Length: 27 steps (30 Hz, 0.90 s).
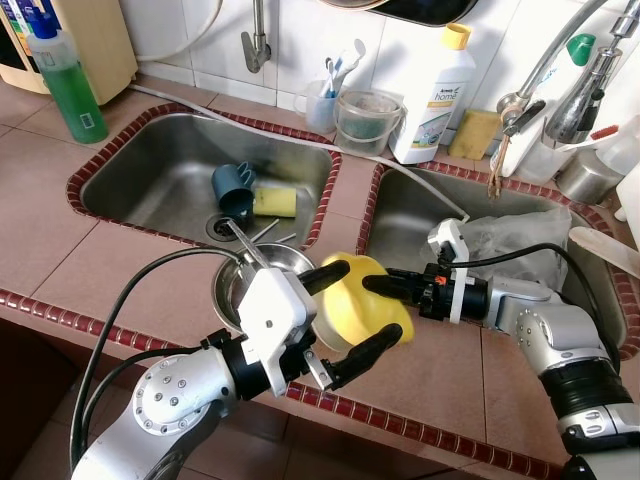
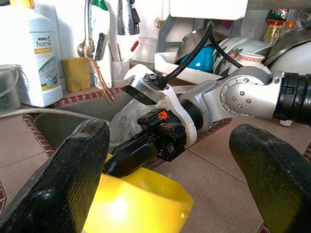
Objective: Kitchen organization
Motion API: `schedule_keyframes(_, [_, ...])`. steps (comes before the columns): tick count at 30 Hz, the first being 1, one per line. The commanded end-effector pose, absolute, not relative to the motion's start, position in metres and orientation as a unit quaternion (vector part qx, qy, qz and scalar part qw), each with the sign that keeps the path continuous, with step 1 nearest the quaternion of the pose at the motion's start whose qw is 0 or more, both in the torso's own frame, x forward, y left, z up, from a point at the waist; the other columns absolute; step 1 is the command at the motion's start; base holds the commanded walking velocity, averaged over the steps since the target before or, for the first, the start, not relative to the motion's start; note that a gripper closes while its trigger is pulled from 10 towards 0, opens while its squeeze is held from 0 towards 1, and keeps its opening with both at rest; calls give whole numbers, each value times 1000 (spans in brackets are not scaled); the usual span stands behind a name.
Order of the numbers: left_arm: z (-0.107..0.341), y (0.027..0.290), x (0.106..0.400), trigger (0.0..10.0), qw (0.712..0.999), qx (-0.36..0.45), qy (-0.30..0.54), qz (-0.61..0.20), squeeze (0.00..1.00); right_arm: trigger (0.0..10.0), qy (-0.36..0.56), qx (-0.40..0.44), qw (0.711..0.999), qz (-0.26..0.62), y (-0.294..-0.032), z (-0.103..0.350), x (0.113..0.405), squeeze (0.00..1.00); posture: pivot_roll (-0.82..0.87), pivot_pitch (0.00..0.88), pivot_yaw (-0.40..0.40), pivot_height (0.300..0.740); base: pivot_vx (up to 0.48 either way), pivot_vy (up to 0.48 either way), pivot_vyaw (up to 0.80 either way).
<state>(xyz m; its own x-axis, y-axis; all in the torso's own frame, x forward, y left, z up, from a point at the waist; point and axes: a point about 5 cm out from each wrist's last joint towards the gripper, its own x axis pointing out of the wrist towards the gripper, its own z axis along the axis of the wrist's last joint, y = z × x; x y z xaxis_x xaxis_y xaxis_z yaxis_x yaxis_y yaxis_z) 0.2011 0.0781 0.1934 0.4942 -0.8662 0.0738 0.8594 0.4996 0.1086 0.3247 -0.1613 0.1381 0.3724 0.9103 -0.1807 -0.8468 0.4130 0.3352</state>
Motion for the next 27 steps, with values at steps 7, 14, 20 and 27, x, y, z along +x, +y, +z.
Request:
schedule_keyframes(7, [195, 76, 201, 10000, 860, 30, -67, -504, 0, 0, 140, 108, 831, 527, -168, 153, 329, 0, 48, 102, -108, 740, 0, 0, 0])
schedule_keyframes(14, [198, 78, 208, 10000, 860, 32, -74, -503, 0, 0, 115, 121, 839, 517, -172, 161, 330, 0, 46, 88, -97, 740, 0, 0, 0])
schedule_keyframes(20, [203, 82, 217, 10000, 865, 28, -85, -494, 0, 0, 73, 123, 858, 494, -178, 173, 333, 0, 50, 71, -90, 740, 0, 0, 0])
schedule_keyframes(27, [215, 99, 244, 10000, 889, 29, -112, -442, 0, 10000, -16, 128, 896, 424, -186, 193, 339, 0, 60, 40, -77, 740, 0, 0, 0])
